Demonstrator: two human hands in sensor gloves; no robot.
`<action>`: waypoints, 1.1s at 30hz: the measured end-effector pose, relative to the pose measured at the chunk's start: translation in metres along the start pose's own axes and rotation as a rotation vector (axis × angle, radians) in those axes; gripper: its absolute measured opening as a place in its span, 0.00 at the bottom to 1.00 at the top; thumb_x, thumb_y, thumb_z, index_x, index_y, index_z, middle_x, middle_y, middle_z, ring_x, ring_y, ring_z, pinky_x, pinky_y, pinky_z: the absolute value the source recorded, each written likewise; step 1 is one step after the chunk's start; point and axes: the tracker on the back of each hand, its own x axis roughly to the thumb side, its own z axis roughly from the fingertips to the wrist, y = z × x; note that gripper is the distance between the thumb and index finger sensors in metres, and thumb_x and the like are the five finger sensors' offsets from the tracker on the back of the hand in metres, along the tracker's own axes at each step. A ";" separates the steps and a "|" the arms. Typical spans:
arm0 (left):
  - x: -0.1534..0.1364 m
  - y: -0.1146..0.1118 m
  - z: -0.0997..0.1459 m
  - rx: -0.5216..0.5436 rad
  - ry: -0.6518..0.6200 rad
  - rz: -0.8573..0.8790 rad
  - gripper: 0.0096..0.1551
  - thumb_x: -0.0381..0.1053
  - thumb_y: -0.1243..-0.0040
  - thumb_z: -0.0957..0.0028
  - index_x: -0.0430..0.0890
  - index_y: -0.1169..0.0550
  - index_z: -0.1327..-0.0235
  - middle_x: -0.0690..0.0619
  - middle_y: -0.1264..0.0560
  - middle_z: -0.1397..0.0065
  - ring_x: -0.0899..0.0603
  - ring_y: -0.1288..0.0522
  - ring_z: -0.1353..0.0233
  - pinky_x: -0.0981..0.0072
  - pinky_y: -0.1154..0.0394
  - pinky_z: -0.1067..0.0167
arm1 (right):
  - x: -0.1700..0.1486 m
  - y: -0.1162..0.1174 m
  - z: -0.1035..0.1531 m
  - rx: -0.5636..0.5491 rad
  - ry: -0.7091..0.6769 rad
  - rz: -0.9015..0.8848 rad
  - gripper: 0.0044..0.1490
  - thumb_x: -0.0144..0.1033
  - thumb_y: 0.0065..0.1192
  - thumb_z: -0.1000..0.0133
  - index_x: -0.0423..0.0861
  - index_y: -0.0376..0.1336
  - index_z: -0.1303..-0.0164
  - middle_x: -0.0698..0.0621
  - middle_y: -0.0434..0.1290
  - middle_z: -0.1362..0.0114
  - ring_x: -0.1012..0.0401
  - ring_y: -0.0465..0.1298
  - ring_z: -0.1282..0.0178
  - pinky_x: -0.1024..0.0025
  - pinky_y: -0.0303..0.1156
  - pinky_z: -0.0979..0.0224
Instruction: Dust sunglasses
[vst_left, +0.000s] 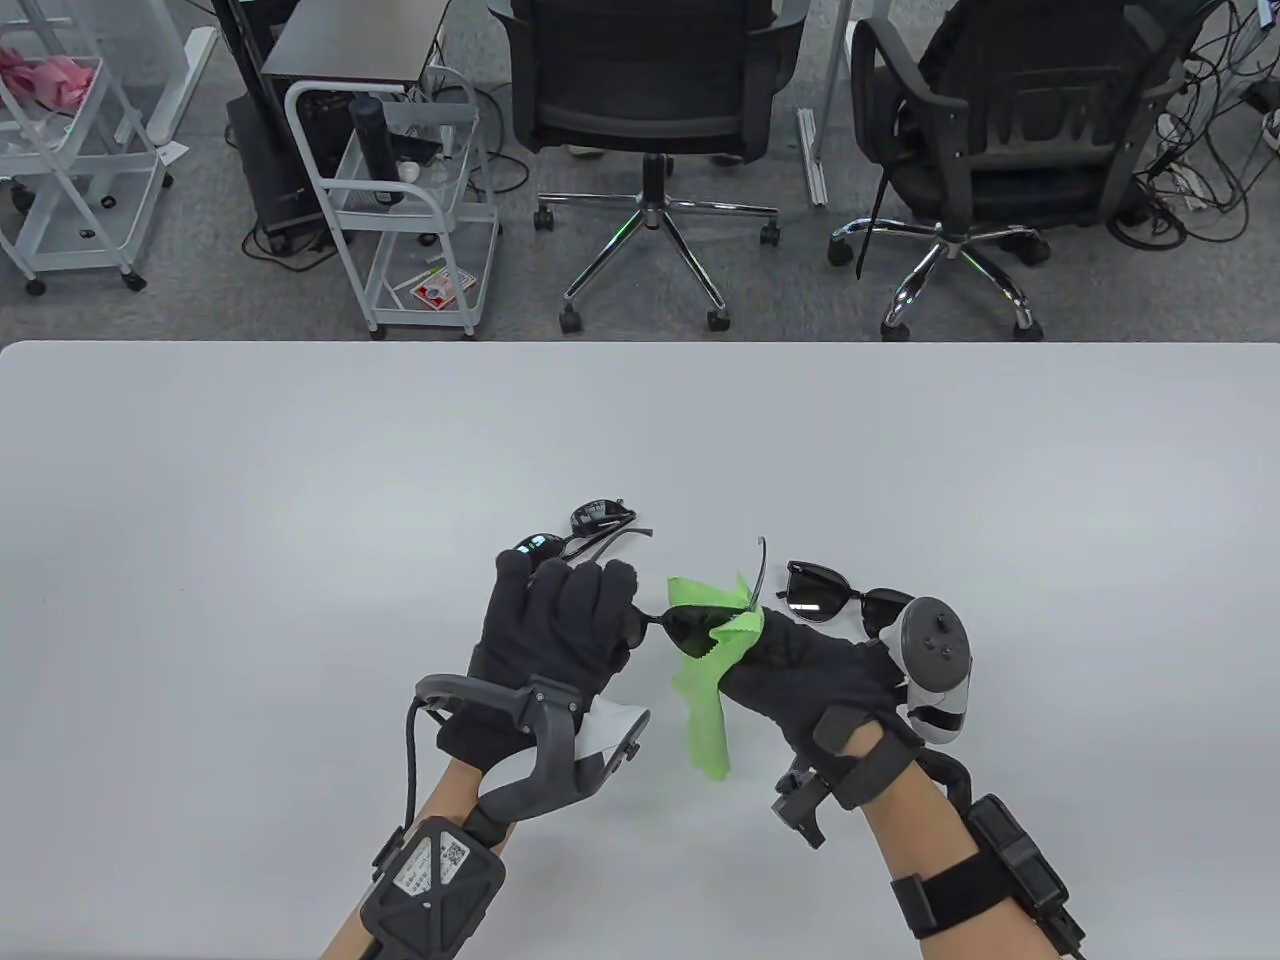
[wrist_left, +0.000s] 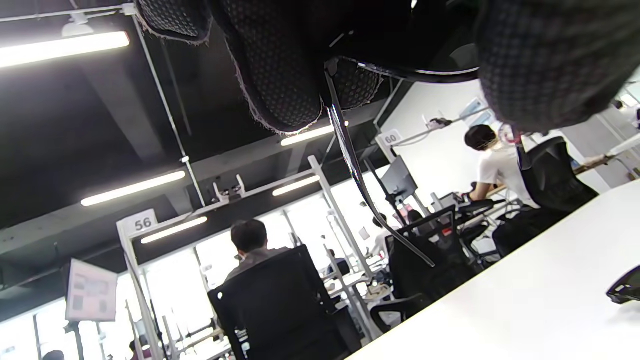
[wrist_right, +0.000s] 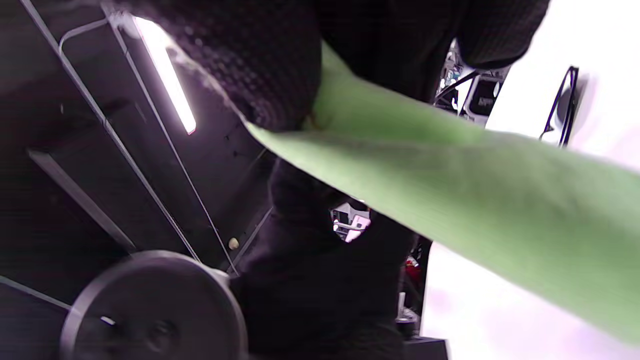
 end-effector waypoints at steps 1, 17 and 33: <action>0.002 0.000 0.000 -0.001 0.001 0.007 0.56 0.77 0.32 0.72 0.60 0.37 0.28 0.65 0.26 0.32 0.52 0.19 0.32 0.44 0.37 0.24 | 0.003 0.001 0.002 -0.053 -0.009 0.036 0.36 0.33 0.79 0.53 0.45 0.67 0.34 0.47 0.77 0.32 0.49 0.81 0.36 0.42 0.70 0.31; 0.017 0.008 -0.002 0.032 -0.023 0.009 0.56 0.79 0.32 0.72 0.58 0.34 0.28 0.64 0.23 0.35 0.52 0.18 0.33 0.44 0.36 0.25 | -0.001 0.016 0.004 -0.319 0.039 -0.205 0.29 0.33 0.74 0.51 0.48 0.68 0.39 0.52 0.78 0.35 0.52 0.80 0.36 0.42 0.69 0.30; 0.017 0.009 -0.002 0.027 -0.028 0.051 0.56 0.79 0.31 0.73 0.58 0.33 0.29 0.65 0.22 0.37 0.52 0.17 0.34 0.44 0.35 0.25 | -0.005 0.013 -0.001 -0.272 0.024 -0.221 0.29 0.35 0.75 0.51 0.48 0.68 0.38 0.53 0.79 0.36 0.52 0.81 0.37 0.42 0.69 0.30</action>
